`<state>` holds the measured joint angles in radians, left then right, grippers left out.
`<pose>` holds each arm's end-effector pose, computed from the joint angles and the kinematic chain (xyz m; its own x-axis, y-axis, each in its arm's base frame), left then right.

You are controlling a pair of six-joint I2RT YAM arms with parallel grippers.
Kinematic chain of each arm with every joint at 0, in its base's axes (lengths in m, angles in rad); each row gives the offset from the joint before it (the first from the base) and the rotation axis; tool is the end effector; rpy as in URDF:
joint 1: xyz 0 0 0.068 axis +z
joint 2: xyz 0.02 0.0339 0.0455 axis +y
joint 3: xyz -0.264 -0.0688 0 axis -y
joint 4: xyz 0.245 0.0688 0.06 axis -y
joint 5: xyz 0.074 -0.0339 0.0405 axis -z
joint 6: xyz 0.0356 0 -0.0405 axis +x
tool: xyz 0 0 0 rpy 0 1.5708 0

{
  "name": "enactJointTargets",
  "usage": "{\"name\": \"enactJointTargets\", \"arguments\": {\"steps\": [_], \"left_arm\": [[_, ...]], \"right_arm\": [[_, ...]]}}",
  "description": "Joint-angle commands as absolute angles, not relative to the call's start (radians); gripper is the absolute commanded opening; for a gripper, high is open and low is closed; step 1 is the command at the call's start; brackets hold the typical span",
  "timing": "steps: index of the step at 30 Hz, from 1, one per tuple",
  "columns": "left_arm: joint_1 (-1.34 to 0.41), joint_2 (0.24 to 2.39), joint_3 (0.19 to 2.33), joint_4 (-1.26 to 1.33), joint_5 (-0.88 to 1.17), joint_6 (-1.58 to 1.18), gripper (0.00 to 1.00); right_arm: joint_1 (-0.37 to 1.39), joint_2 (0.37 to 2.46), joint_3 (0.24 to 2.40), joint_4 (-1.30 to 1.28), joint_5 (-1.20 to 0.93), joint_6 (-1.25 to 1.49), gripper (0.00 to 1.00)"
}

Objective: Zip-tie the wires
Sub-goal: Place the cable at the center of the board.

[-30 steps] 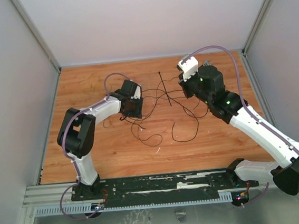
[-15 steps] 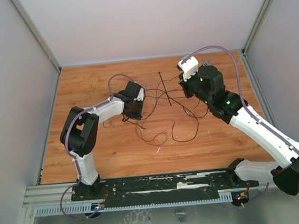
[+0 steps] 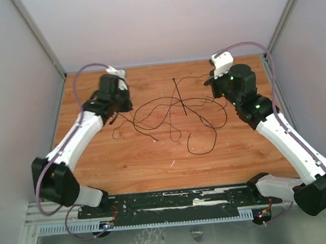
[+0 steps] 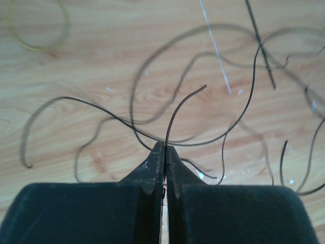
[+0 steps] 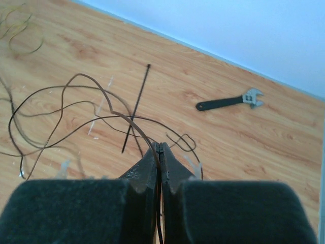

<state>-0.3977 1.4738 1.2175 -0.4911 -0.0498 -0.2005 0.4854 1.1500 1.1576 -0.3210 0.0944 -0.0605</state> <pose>0.3022 -0.1250 0.2977 -0.6845 0.0718 -0.7255 0.2213 0.9687 -0.1129 0.2322 0.1187 0.3826 -0.2489 -0.1993 -0.9478 -0.4010 0.9120 -0.0865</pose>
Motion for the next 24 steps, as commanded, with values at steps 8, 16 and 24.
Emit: {"name": "enactJointTargets", "arguments": {"steps": [8, 16, 24], "left_arm": [[0.048, 1.158, 1.010, -0.271, 0.257, -0.423, 0.00], [0.195, 1.170, 0.903, -0.164, 0.322, -0.501, 0.00], [0.209, 1.266, 0.900, -0.067, 0.342, -0.541, 0.00]], "right_arm": [[-0.031, 1.196, 1.308, -0.353, -0.016, 0.139, 0.00], [-0.317, 1.304, 1.249, -0.284, -0.180, 0.249, 0.00], [-0.299, 1.415, 1.234, -0.249, -0.241, 0.244, 0.00]]}}
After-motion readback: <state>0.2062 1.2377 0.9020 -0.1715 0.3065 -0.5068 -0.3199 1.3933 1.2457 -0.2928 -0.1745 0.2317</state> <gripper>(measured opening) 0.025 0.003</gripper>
